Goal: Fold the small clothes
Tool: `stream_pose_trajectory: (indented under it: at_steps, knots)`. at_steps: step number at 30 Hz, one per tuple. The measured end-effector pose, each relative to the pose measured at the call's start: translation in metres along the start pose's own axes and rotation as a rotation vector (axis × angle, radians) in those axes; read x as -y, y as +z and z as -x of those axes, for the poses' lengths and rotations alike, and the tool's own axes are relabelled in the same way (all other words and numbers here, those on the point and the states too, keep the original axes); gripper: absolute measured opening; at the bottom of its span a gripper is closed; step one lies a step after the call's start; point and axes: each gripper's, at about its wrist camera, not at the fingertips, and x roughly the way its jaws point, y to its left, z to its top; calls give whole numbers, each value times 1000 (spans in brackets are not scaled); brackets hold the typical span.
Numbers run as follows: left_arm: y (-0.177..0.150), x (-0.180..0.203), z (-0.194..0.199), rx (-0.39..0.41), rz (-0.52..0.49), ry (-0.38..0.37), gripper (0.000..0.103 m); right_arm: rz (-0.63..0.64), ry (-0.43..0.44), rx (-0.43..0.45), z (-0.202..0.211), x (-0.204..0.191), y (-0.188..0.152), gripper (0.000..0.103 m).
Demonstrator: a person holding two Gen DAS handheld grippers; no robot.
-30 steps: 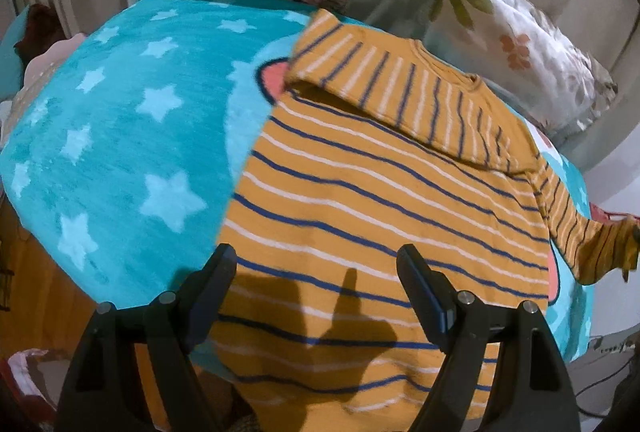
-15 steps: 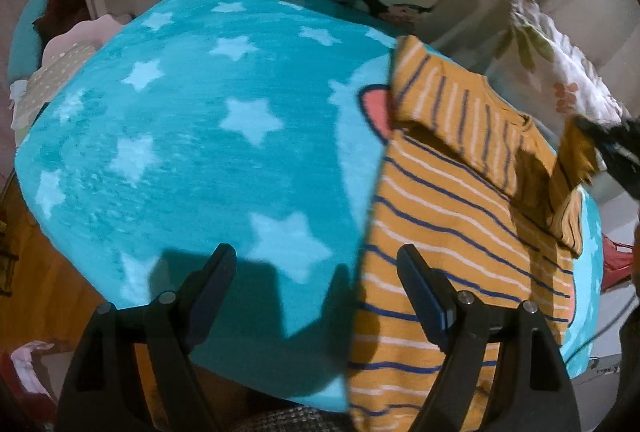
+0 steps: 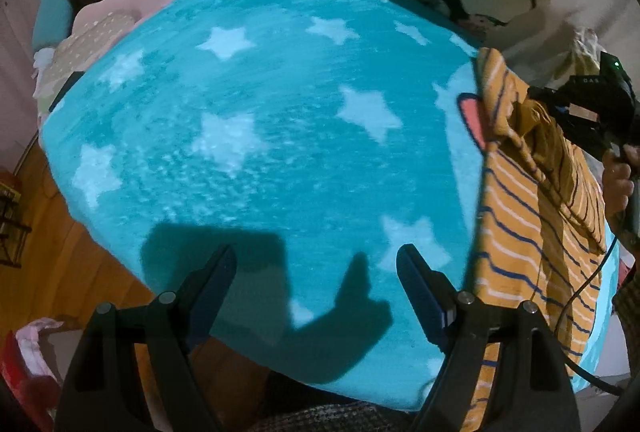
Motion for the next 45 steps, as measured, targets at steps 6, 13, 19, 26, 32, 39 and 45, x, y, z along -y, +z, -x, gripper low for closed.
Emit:
stream_pose_trajectory:
  at_steps: [6, 13, 19, 26, 32, 39, 45]
  knots:
    - [5, -8, -4, -11, 8, 4, 81, -94, 138, -13, -23, -1, 8, 45]
    - [13, 10, -5, -12, -50, -36, 81, -14, 97, 11, -17, -21, 4, 52]
    - [18, 33, -13, -37, -111, -82, 81, 131, -111, 14, 4, -15, -26, 52]
    - [23, 59, -22, -43, -187, -118, 81, -16, -369, 185, 83, 86, -50, 52]
    - [29, 78, -33, -51, -257, -139, 81, -111, -535, 256, 133, 160, -55, 8]
    - [25, 103, -40, -61, -312, -164, 81, 40, -726, 221, 111, 122, -51, 23]
    - [9, 118, -30, -68, -294, -178, 81, 152, -713, 220, 124, 100, -72, 49]
